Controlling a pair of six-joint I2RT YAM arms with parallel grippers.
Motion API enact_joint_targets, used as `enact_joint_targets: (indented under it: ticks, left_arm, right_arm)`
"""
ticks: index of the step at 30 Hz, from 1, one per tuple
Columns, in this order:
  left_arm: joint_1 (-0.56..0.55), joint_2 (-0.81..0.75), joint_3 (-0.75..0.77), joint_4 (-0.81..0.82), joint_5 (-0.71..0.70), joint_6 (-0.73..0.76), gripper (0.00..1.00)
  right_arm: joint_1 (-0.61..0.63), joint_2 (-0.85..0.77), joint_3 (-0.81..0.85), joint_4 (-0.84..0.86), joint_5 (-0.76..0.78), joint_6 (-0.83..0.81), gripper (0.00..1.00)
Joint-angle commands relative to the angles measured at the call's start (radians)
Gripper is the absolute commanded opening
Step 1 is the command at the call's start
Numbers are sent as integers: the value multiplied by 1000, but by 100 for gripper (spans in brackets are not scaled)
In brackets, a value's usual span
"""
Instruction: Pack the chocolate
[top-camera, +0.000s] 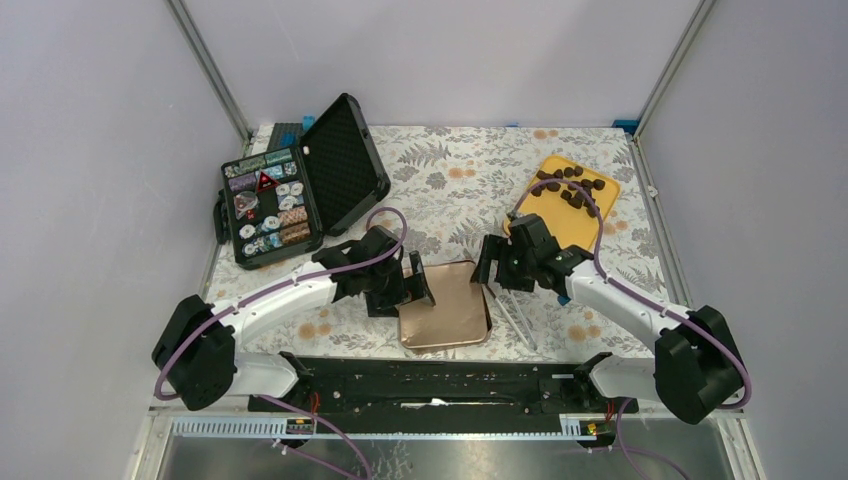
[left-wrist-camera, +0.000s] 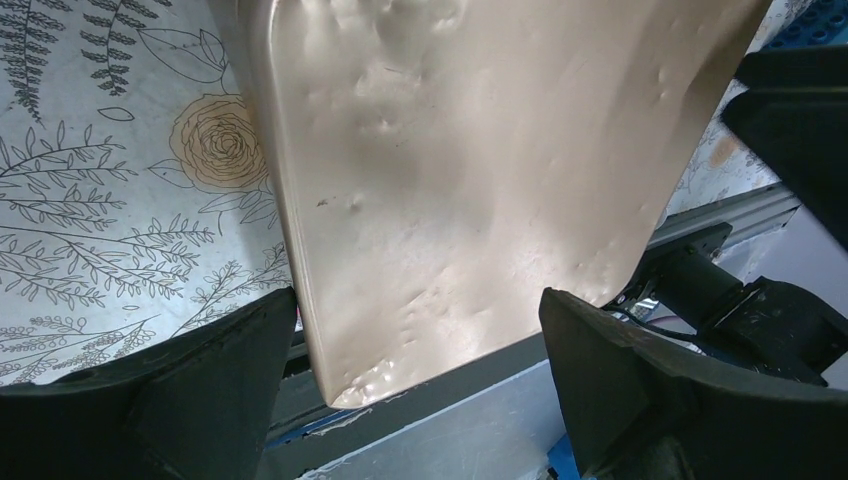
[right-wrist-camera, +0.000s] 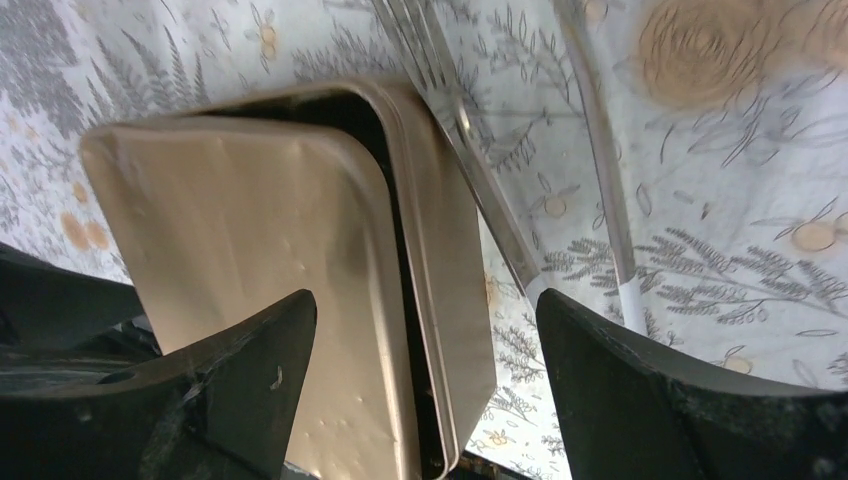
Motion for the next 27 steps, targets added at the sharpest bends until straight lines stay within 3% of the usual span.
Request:
enact_joint_targets:
  ticks: [1,19,27]
  left_arm:
    - [-4,2,24,41,35,-3,99]
    - [-4,2,22,55,94,0,99]
    - [-4,-31,101,-96,-39,57,99]
  right_arm:
    - [9,-24,-69,68,-153,57,88]
    - [9,-73,-155,139,-259,109,87]
    - [10,-153,-72,-40,-44,17,87]
